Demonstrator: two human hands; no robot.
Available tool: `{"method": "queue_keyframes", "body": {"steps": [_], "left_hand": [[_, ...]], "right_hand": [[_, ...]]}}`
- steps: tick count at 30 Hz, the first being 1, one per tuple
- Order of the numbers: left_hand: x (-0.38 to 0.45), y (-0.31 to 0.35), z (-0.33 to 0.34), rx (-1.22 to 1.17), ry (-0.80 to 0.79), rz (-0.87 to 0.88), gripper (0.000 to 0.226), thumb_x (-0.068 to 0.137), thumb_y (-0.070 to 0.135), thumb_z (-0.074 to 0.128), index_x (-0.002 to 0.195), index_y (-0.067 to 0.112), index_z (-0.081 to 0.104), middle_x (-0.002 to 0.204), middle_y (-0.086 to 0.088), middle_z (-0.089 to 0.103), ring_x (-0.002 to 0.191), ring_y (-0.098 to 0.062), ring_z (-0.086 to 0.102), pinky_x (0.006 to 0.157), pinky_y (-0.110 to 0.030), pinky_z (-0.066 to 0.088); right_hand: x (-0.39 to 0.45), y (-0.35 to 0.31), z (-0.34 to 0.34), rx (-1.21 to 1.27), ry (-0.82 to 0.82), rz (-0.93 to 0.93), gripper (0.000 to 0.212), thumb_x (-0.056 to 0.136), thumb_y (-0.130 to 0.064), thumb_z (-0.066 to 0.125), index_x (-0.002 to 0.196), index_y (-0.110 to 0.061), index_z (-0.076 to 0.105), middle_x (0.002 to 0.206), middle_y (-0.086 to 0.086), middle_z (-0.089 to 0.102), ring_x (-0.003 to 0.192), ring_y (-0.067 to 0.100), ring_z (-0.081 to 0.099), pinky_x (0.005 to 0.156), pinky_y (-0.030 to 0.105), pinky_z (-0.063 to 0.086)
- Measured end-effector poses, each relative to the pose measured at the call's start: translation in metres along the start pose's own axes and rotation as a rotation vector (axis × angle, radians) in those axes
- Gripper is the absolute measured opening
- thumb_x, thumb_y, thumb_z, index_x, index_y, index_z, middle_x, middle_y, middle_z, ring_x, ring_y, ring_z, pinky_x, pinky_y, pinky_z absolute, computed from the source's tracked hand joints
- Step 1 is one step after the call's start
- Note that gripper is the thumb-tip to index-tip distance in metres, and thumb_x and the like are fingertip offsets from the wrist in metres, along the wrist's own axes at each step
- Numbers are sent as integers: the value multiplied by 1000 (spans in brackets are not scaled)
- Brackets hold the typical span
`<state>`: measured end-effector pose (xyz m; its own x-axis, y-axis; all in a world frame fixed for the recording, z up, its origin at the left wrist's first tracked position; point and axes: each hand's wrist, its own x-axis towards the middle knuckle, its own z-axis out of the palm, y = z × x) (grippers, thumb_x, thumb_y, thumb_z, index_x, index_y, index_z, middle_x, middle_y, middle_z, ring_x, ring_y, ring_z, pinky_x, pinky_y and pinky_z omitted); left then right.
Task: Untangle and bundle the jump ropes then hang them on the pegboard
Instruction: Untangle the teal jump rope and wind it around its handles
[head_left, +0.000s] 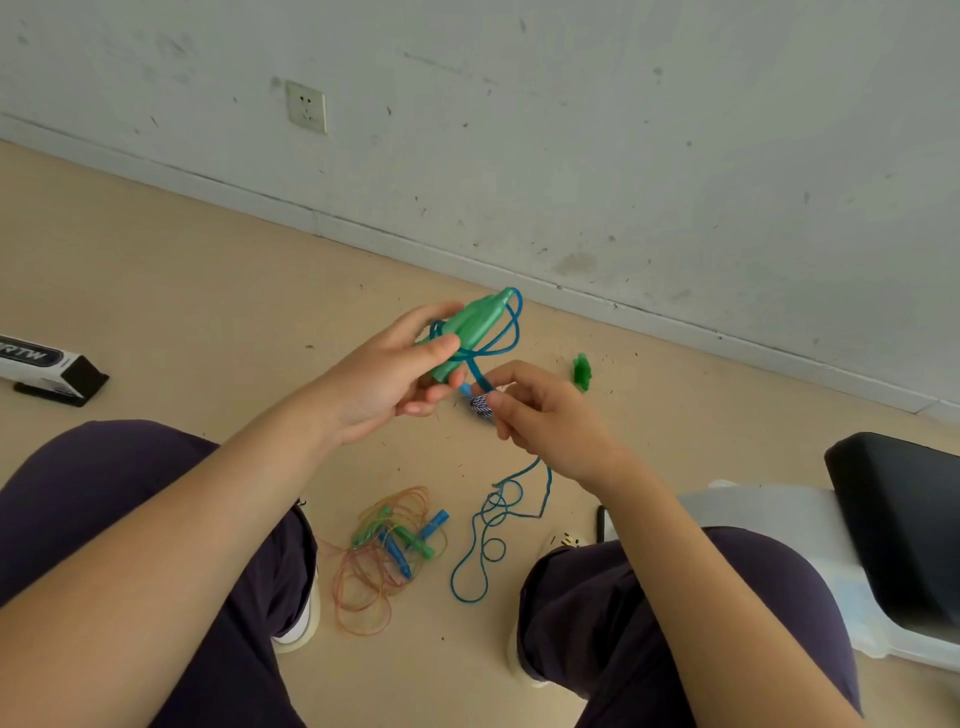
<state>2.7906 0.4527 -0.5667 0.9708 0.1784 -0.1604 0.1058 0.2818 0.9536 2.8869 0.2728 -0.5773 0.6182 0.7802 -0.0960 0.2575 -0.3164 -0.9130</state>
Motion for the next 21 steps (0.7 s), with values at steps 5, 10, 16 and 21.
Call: {"method": "queue_keyframes", "body": {"steps": [5, 10, 16, 21], "left_hand": [[3, -5, -3, 195, 111, 50, 16, 104, 18, 49, 119, 12, 47, 74, -3, 62, 53, -10, 45, 44, -20, 33], [6, -12, -3, 477, 199, 27, 15, 100, 21, 58, 111, 13, 51, 79, -8, 68, 43, -7, 47, 40, -21, 37], [5, -16, -6, 683, 133, 11, 16, 94, 21, 68, 109, 21, 67, 74, -1, 74, 48, -10, 53, 42, -24, 42], [1, -15, 4, 513, -166, -43, 16, 95, 17, 67, 108, 24, 70, 74, -2, 71, 51, -11, 52, 41, -22, 41]], "right_hand": [[0, -6, 6, -52, -16, 56, 24, 102, -21, 52, 87, -30, 68, 55, -10, 56, 46, 4, 43, 49, 18, 37], [-4, -14, 3, -242, 8, -51, 16, 95, -25, 64, 83, -16, 69, 61, -8, 47, 54, 3, 38, 55, 19, 33], [-10, -21, -11, -204, 92, -97, 11, 91, -19, 69, 82, -13, 69, 55, -13, 49, 52, 3, 39, 54, 18, 32], [-10, -23, -18, -181, 255, -157, 11, 91, -17, 68, 81, -15, 68, 77, 3, 64, 68, 5, 51, 62, 13, 39]]}}
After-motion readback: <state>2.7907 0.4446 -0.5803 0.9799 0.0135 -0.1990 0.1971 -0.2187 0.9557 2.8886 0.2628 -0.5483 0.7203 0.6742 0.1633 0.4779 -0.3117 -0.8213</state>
